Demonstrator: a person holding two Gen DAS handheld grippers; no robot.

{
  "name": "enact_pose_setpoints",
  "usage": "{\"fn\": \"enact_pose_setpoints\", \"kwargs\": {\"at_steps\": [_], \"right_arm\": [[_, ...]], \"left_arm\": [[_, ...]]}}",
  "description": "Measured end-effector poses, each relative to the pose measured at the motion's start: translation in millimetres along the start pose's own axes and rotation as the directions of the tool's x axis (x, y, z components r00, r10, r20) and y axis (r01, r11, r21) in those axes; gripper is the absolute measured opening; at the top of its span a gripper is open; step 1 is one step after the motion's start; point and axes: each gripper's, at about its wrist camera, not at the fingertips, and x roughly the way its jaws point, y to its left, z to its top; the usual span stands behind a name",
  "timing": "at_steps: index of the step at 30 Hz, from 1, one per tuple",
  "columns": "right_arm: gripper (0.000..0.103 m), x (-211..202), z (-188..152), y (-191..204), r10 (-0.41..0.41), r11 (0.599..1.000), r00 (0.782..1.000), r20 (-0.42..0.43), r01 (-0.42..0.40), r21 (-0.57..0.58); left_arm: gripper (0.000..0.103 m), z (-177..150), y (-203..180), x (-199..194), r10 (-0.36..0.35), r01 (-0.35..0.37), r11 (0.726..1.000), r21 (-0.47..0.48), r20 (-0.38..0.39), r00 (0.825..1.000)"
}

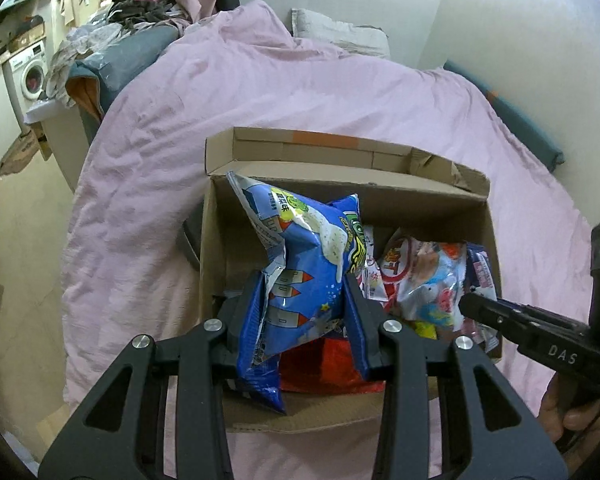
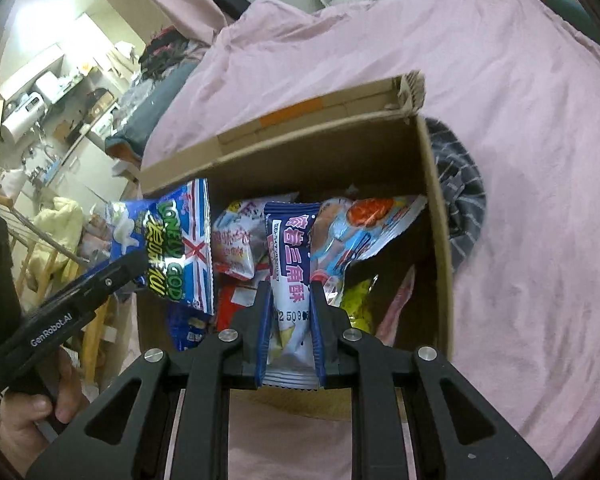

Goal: Organize snacks
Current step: 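Carry the blue bag and white stick packet over the box and lower them inside, then open both grippers and lift them out of the box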

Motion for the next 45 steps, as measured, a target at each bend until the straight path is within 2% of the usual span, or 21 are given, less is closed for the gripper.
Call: {"fn": "enact_pose_setpoints", "kwargs": {"at_steps": [7,11,34,35,37,39,41,45], "right_arm": [[0.019,5.5,-1.3,6.6,-0.009,1.000,1.000,-0.005,0.009,-0.018],[0.019,7.6,-0.6,2.9,0.005,1.000,1.000,-0.014,-0.005,0.007],[0.021,17.3,-0.7,0.2,0.019,0.999,0.999,-0.038,-0.018,0.027],[0.021,16.7,-0.5,0.3,0.021,0.999,0.999,-0.036,-0.020,0.027],[0.022,15.5,-0.2,0.3,0.023,0.999,0.999,-0.034,-0.022,0.027],[0.022,14.3,0.1,0.3,0.023,0.999,0.999,-0.031,-0.022,0.028],[0.022,13.2,0.3,-0.2,0.027,0.999,0.999,-0.028,-0.026,0.034],[0.023,8.9,-0.1,-1.6,0.046,0.998,0.999,-0.014,-0.045,0.050]], "left_arm": [[0.034,0.4,-5.6,7.1,-0.019,0.019,1.000,0.006,0.013,1.000],[0.035,0.7,-6.2,8.8,-0.020,0.020,1.000,0.009,0.013,1.000],[0.040,-2.6,-12.4,13.9,0.043,-0.043,0.997,0.067,-0.001,0.999],[0.042,-2.6,-12.0,13.4,0.044,-0.044,0.997,0.067,0.001,0.999],[0.053,-2.1,-11.1,12.0,0.039,-0.039,0.997,0.063,0.004,0.999],[0.072,-2.2,-8.3,7.0,0.031,-0.032,0.999,0.039,0.026,0.999],[0.079,-1.7,-5.9,1.8,0.034,-0.035,0.999,0.024,0.049,0.998],[0.080,-1.2,-3.4,-6.1,0.047,-0.049,0.999,0.021,0.074,0.996]]}}
